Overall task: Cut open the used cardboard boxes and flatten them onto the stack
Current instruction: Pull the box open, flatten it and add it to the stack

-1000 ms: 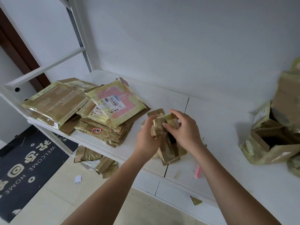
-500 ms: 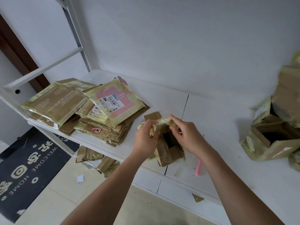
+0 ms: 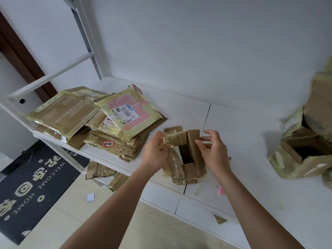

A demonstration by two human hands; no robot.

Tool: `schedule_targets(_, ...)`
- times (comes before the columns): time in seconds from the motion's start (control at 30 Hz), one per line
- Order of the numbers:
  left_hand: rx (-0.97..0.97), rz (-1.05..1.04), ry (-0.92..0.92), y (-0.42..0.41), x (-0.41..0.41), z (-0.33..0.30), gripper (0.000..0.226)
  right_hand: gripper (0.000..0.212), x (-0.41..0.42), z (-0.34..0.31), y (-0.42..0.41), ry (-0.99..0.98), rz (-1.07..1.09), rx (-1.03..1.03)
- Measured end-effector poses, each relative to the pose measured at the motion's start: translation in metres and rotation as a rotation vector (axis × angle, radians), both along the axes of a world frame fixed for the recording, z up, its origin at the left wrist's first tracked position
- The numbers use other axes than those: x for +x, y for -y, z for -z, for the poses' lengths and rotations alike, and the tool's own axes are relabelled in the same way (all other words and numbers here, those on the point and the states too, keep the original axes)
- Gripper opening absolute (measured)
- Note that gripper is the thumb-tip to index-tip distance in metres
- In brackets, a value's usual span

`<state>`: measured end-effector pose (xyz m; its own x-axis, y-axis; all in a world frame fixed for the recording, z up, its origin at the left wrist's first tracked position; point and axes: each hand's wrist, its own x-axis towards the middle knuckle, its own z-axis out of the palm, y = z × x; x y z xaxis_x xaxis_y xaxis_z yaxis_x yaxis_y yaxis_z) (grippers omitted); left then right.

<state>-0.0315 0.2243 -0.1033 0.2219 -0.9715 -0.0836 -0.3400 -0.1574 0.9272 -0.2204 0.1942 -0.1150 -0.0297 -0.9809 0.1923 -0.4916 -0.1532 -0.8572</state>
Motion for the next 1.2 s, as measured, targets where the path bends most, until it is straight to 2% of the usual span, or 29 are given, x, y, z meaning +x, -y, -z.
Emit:
schedule_targets(0.07, 0.01, -0.013, -0.008, 0.001, -0.002, 0.0, 0.026, 0.027, -0.003, 0.005, -0.006, -0.046, 0.062, -0.125)
schedule_targets(0.13, 0.018, -0.025, -0.03, 0.002, -0.002, 0.001, 0.026, 0.023, -0.003, 0.011, -0.018, -0.115, -0.034, -0.186)
schedule_targets(0.2, 0.031, -0.045, -0.06, 0.002, -0.003, 0.003, 0.028, 0.037, -0.001, 0.018, -0.029, -0.097, -0.189, -0.066)
schedule_targets(0.27, 0.056, -0.055, -0.075, 0.005, -0.007, 0.004, 0.032, 0.049, 0.001, 0.023, -0.035, -0.078, -0.242, 0.02)
schedule_targets(0.43, 0.208, -0.028, -0.013, 0.006, -0.021, 0.008, 0.059, 0.048, -0.004, 0.026, -0.031, -0.158, -0.21, 0.055)
schedule_targets(0.5, 0.229, -0.013, -0.002, 0.005, -0.024, 0.013, 0.06, 0.047, -0.009, 0.027, -0.034, -0.144, -0.186, 0.082)
schedule_targets(0.67, 0.272, -0.035, -0.127, 0.009, -0.03, 0.013, 0.059, 0.048, -0.014, 0.031, -0.03, -0.165, -0.171, 0.084)
schedule_targets(0.73, 0.27, -0.051, -0.077, 0.01, -0.035, 0.013, 0.066, 0.046, -0.012, 0.032, -0.031, -0.161, -0.162, 0.066)
schedule_targets(0.8, 0.255, -0.073, 0.068, 0.009, -0.041, 0.014, 0.073, 0.044, -0.012, 0.034, -0.034, -0.147, -0.151, 0.036)
schedule_targets(0.9, 0.258, -0.1, 0.16, 0.01, -0.049, 0.015, 0.067, 0.046, -0.013, 0.035, -0.038, -0.114, -0.151, 0.017)
schedule_targets(1.2, 0.37, 0.086, -0.257, 0.011, -0.033, 0.003, 0.056, 0.044, -0.015, 0.041, -0.042, -0.063, -0.117, 0.015)
